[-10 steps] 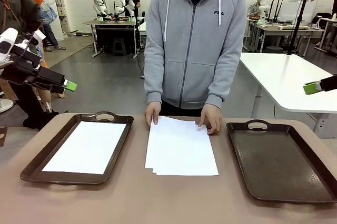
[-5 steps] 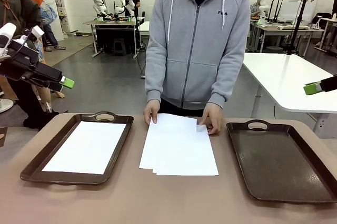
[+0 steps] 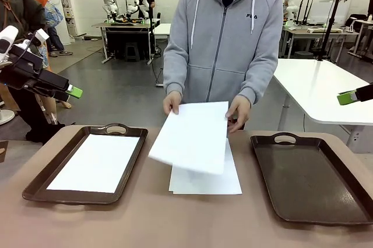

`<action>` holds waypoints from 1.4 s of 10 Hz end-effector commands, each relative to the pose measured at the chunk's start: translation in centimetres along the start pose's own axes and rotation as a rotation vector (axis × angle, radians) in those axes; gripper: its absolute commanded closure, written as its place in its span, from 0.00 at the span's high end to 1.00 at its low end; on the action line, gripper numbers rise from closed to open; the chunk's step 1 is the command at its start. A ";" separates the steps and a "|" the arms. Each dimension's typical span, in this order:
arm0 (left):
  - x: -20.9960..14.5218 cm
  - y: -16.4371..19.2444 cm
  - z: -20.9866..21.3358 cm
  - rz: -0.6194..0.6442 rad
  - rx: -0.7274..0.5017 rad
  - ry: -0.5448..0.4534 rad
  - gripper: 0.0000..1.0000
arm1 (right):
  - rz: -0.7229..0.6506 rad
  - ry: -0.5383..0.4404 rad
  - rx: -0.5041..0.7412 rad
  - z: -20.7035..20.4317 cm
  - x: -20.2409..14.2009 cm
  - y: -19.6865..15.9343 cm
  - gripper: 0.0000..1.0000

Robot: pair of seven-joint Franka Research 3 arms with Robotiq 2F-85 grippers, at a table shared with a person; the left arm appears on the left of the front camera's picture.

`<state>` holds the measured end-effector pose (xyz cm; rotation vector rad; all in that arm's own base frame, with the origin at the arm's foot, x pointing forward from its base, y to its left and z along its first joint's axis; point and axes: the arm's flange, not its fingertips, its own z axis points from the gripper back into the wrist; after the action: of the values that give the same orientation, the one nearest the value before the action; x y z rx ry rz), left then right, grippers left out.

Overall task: Sort the A4 documents.
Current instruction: Receive the A4 Paper.

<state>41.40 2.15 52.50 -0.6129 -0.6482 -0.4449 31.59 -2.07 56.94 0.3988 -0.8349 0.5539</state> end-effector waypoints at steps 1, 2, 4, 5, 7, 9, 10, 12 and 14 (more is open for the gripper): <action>0.0 0.0 -0.2 0.005 -0.001 -0.006 1.00 | 0.004 0.000 0.009 -0.2 0.1 0.2 1.00; 0.0 0.0 -0.2 0.005 -0.001 -0.006 1.00 | 0.004 0.000 0.009 -0.2 0.1 0.2 1.00; 0.0 0.0 -0.2 0.005 -0.001 -0.006 1.00 | 0.004 0.000 0.009 -0.2 0.1 0.2 1.00; 0.0 0.0 -0.2 0.005 -0.001 -0.006 1.00 | 0.004 0.000 0.009 -0.2 0.1 0.2 1.00; 0.0 0.0 -0.2 0.005 -0.001 -0.006 1.00 | 0.004 0.000 0.009 -0.2 0.1 0.2 1.00; 0.0 0.0 -0.2 0.005 -0.001 -0.006 1.00 | 0.004 0.000 0.009 -0.2 0.1 0.2 1.00; 0.0 0.0 -0.2 0.005 -0.001 -0.006 1.00 | 0.004 0.000 0.009 -0.2 0.1 0.2 1.00; 0.0 0.0 -0.2 0.005 -0.001 -0.006 1.00 | 0.004 0.000 0.009 -0.2 0.1 0.2 1.00; 0.0 0.0 -0.2 0.005 -0.001 -0.006 1.00 | 0.004 0.000 0.009 -0.2 0.1 0.2 1.00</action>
<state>41.40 2.15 52.50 -0.6129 -0.6482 -0.4449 31.58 -2.03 56.96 0.3979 -0.8350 0.5549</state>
